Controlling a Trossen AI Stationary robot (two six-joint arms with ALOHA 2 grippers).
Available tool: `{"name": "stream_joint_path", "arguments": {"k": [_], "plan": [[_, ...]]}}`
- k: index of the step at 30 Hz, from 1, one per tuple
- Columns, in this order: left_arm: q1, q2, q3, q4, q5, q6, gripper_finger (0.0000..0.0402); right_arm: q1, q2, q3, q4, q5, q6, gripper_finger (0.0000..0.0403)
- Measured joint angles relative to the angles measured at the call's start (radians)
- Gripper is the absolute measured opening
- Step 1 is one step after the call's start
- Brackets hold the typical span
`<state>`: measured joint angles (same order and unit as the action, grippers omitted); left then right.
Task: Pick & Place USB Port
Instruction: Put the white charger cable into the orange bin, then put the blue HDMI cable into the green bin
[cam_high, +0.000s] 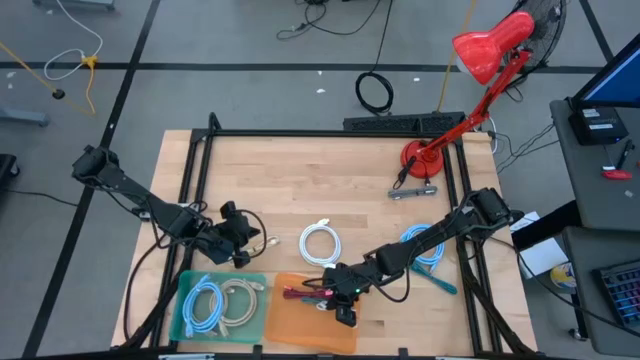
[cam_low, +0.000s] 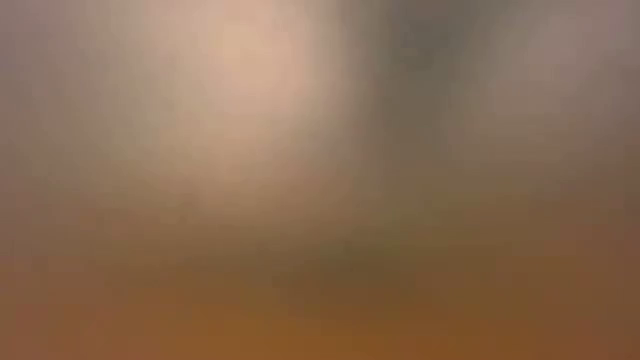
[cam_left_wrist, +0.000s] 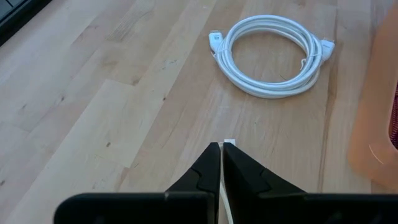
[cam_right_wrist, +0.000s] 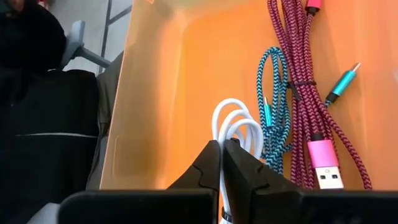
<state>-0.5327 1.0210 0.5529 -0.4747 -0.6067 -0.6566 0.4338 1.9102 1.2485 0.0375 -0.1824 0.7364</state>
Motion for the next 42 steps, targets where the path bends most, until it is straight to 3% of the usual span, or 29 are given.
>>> {"name": "stream_joint_path", "arguments": {"k": [4, 10, 15, 31, 36, 42], "plan": [[0.0, 0.0, 0.0, 0.0, 0.0, 0.0, 0.0024, -0.001, 0.018, -0.001, 0.004, -0.014, 0.003, 0.0], [0.0, 0.0, 0.0, 0.0, 0.0, -0.003, 0.0024, 0.0, 0.056, -0.001, 0.094, -0.127, 0.021, 0.0], [0.0, 0.0, 0.0, -0.004, 0.0, -0.003, 0.0024, -0.003, 0.056, -0.002, 0.113, -0.133, 0.018, 0.0004], [0.0, 0.0, 0.0, -0.029, 0.002, -0.012, 0.0024, -0.033, 0.007, 0.0, 0.158, -0.144, -0.017, 0.0132], [0.0, 0.0, 0.0, -0.029, 0.003, -0.018, 0.0024, -0.053, -0.081, 0.0, 0.059, -0.125, -0.068, 0.0132], [0.0, 0.0, 0.0, -0.03, 0.003, -0.018, 0.0024, -0.054, -0.222, 0.0, -0.085, 0.035, -0.169, 0.0117]]}}
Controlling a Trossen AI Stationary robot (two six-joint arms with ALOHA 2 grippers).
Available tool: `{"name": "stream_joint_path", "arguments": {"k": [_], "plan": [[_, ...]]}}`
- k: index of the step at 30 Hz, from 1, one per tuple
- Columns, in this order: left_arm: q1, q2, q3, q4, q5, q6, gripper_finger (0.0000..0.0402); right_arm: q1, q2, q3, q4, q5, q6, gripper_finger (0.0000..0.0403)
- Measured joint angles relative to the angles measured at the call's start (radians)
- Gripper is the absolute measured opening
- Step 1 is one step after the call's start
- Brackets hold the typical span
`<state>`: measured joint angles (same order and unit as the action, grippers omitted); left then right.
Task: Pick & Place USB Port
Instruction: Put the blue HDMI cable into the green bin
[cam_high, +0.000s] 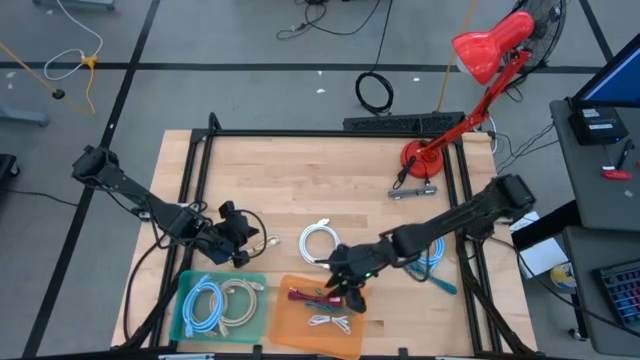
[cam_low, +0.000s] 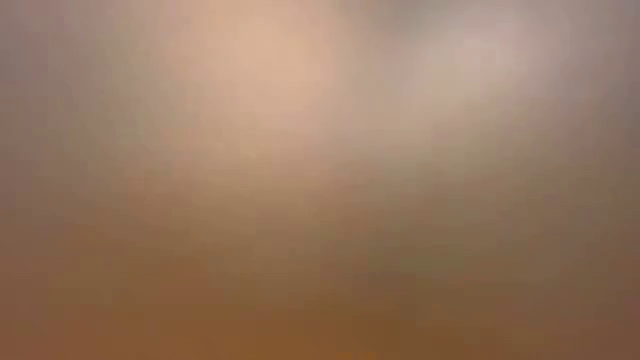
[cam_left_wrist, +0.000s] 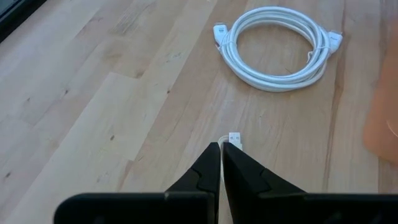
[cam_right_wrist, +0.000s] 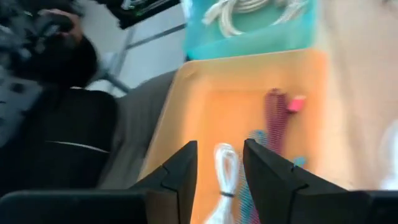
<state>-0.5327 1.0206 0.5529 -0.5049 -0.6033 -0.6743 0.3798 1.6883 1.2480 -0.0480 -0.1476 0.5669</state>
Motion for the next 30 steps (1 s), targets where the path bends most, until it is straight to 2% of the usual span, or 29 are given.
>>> {"name": "stream_joint_path", "arguments": {"k": [3, 7, 11, 14, 20, 25, 30], "plan": [[0.0, 0.0, 0.0, 0.001, 0.0, 0.0, 0.0024, -0.001, -0.075, 0.0, -0.117, 0.111, -0.029, 0.0111], [0.0, 0.0, 0.0, 0.001, 0.0, 0.0, 0.0024, -0.001, -0.172, 0.0, -0.351, 0.327, -0.021, 0.0105], [0.0, 0.0, 0.0, 0.001, 0.0, -0.001, 0.0024, -0.001, -0.244, 0.0, -0.59, 0.544, 0.077, 0.0105], [0.0, 0.0, 0.0, 0.001, 0.0, -0.002, 0.0024, -0.001, -0.272, 0.0, -0.753, 0.645, 0.194, 0.0107], [0.0, 0.0, 0.0, 0.001, 0.0, -0.017, 0.0024, -0.002, -0.274, -0.009, -1.032, 0.702, 0.42, 0.0107], [0.0, 0.0, 0.0, 0.001, 0.001, -0.027, 0.0024, -0.01, -0.286, -0.108, -1.062, 0.689, 0.521, 0.0113], [0.0, 0.0, 0.0, 0.001, 0.001, -0.028, 0.0024, -0.021, -0.302, -0.239, -1.057, 0.61, 0.622, 0.0121]]}}
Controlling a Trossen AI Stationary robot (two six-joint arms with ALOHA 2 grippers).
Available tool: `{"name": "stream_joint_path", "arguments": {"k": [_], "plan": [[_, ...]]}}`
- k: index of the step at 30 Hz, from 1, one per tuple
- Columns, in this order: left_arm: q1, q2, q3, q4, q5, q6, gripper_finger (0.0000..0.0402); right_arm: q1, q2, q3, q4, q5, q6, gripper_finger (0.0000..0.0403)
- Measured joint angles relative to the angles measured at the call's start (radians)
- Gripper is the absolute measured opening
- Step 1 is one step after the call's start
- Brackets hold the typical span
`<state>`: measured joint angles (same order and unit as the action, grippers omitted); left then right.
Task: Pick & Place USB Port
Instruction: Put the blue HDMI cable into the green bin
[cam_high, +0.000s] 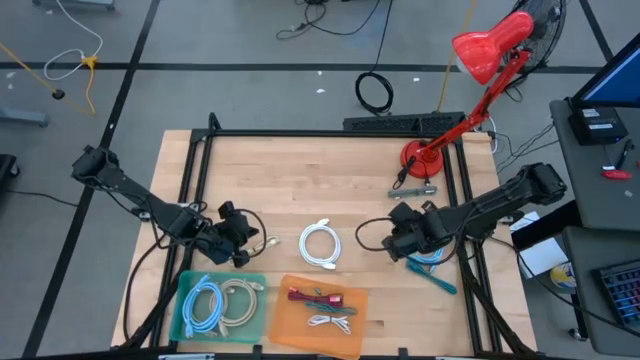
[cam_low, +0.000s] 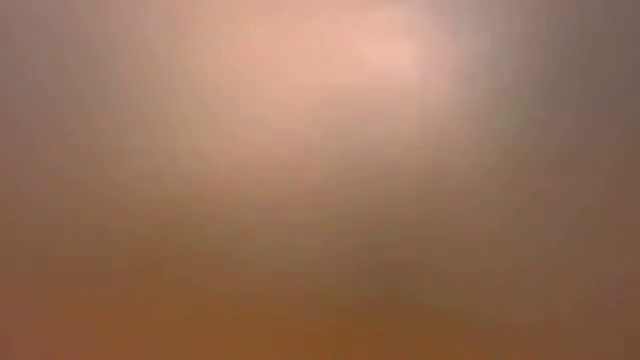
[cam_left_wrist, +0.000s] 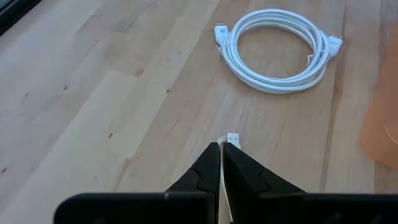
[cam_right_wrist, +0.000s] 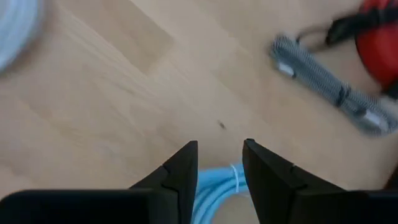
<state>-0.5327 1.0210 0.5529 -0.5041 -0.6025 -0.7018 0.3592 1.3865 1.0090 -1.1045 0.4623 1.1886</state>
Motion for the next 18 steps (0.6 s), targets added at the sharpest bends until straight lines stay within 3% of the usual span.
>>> {"name": "stream_joint_path", "arguments": {"k": [12, 18], "plan": [[0.0, 0.0, 0.0, 0.004, 0.0, -0.005, 0.0024, 0.002, -0.133, -0.332, -0.004, -0.162, 0.314, 0.0132], [0.0, 0.0, 0.0, 0.004, 0.0, -0.003, 0.0024, 0.001, -0.169, -0.372, 0.04, -0.178, 0.358, 0.0132]]}}
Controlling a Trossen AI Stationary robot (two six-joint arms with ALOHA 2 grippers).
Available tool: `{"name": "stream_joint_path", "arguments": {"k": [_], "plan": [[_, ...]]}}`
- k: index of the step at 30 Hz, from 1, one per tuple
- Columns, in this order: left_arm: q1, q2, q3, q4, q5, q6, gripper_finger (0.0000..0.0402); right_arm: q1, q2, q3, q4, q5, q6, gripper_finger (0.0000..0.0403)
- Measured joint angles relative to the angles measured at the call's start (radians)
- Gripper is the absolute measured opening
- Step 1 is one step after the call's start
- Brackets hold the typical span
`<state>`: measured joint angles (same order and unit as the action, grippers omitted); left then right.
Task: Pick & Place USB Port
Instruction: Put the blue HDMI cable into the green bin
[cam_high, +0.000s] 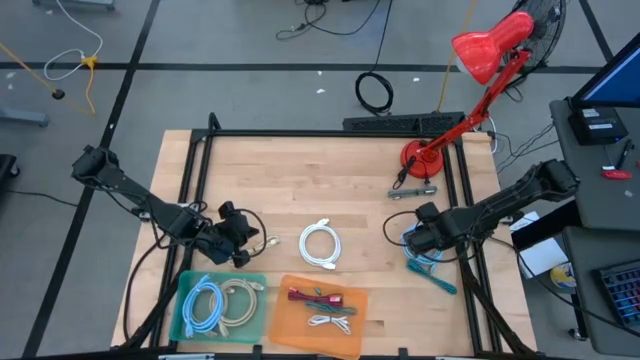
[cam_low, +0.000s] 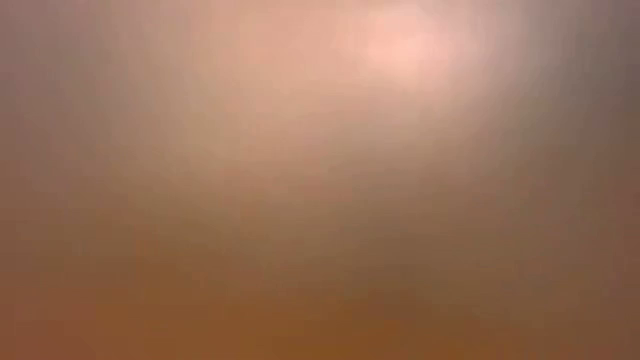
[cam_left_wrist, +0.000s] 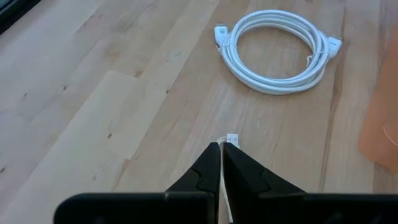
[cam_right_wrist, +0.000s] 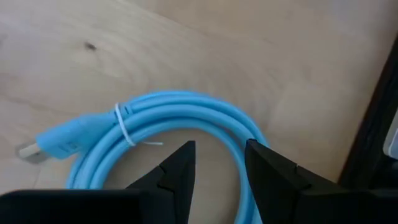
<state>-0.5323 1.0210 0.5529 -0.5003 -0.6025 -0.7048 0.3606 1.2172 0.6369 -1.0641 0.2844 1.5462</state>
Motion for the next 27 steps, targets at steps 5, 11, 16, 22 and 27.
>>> {"name": "stream_joint_path", "arguments": {"k": [5, 11, 16, 22, 27], "plan": [[0.0, 0.0, 0.0, 0.003, 0.0, -0.001, 0.0024, 0.0, 0.006, 0.0, -0.002, -0.023, -0.02, 0.0132], [0.0, 0.0, 0.0, 0.004, 0.0, -0.004, 0.0024, 0.0, 0.035, -0.038, 0.053, -0.108, -0.084, 0.0132], [0.0, 0.0, 0.0, 0.008, 0.001, -0.003, 0.0024, 0.0, 0.067, -0.132, 0.126, -0.175, -0.1, 0.0132], [0.0, 0.0, 0.0, 0.031, 0.002, 0.014, 0.0024, 0.0, 0.067, -0.166, 0.174, -0.171, -0.1, 0.0132], [0.0, 0.0, 0.0, 0.034, 0.002, 0.019, 0.0024, 0.001, 0.067, -0.163, 0.198, -0.143, -0.097, 0.013]]}}
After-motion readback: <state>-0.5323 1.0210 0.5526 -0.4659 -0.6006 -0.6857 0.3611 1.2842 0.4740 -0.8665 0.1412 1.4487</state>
